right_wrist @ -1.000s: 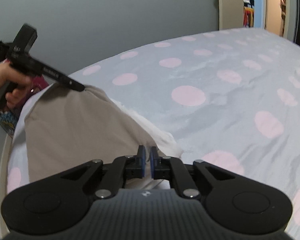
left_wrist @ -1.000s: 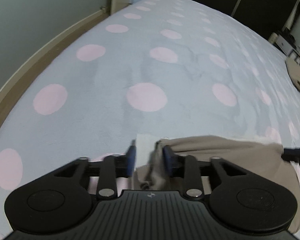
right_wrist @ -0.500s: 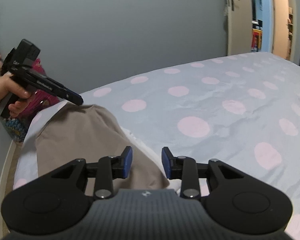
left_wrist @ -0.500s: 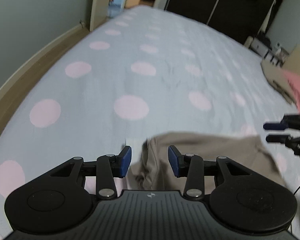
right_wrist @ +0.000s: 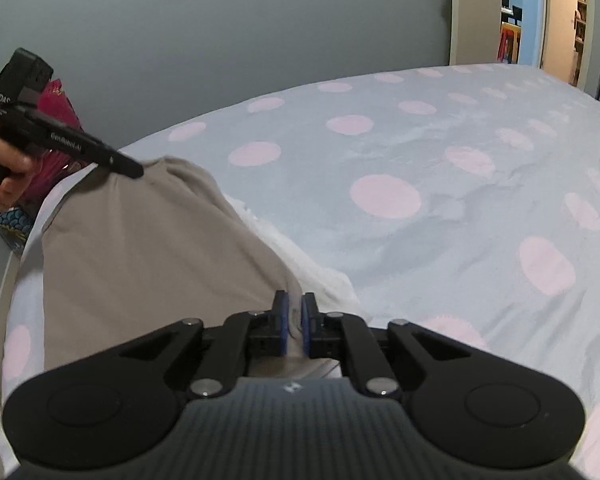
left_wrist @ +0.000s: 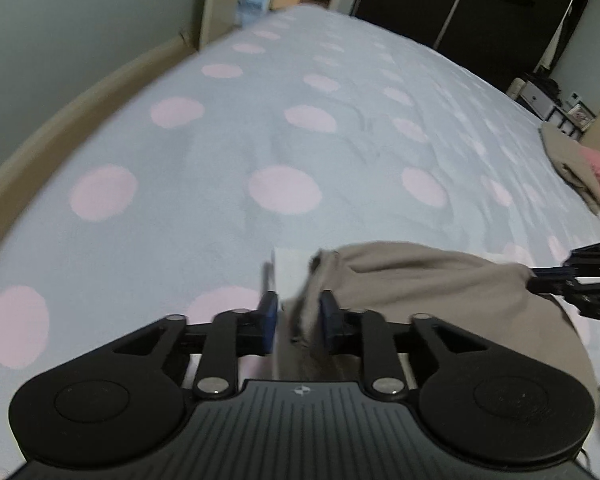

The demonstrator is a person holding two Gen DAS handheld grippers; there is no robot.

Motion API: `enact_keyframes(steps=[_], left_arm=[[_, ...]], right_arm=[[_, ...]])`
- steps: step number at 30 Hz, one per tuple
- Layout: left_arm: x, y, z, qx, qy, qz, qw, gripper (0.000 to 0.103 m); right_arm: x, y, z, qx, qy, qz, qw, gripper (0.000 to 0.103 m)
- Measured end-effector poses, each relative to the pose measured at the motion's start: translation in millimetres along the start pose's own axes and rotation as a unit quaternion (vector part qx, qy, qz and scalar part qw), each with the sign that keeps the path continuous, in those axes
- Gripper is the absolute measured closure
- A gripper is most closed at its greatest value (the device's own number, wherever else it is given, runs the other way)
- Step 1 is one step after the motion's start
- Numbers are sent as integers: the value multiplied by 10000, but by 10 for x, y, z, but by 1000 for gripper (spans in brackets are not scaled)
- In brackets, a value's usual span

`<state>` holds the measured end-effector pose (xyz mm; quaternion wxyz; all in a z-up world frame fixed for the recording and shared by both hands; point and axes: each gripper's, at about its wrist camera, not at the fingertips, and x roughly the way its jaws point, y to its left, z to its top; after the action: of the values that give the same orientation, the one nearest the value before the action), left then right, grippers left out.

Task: Fold clothes
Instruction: 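Pinch the shirt edge with the left gripper and smooth it, then open both grippers and withdraw from the stacked shirt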

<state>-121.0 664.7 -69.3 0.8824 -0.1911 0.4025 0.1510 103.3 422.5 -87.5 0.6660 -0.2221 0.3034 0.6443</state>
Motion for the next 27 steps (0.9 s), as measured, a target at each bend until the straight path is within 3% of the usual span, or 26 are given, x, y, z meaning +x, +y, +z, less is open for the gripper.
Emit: enact_keyframes(steps=[2, 5, 8, 11, 14, 17, 19, 23, 27], left_arm=[[-135, -18, 3, 28, -304, 172, 9994, 74], [-424, -131, -37, 339, -779, 296, 9959, 74], [-638, -353, -161, 776, -980, -65, 9921, 74], [-697, -600, -355, 1323, -973, -524, 9850, 74], [-508, -730, -515, 1692, -715, -405, 9821, 74], [-259, -608, -649, 1518, -468, -119, 9872, 78], [-187, -453, -709, 1226, -471, -129, 9913, 80], [-145, -241, -807, 888, -544, -128, 9945, 82], [-167, -144, -781, 569, -606, -203, 9963, 82]], right_arm=[[-139, 43, -10, -112, -261, -175, 9994, 65], [-411, 180, -24, -493, -710, -38, 9962, 65], [-622, 454, -99, -1201, -870, 527, 9875, 67], [-658, 741, -232, -1753, -808, 1008, 9760, 67], [-609, 933, -378, -2138, -714, 1271, 9659, 67], [-518, 935, -559, -2442, -668, 1243, 9594, 67], [-513, 823, -680, -2398, -773, 1327, 9586, 67], [-576, 536, -873, -1686, -894, 1616, 9682, 67], [-635, 525, -976, -1603, -1061, 1646, 9674, 67]])
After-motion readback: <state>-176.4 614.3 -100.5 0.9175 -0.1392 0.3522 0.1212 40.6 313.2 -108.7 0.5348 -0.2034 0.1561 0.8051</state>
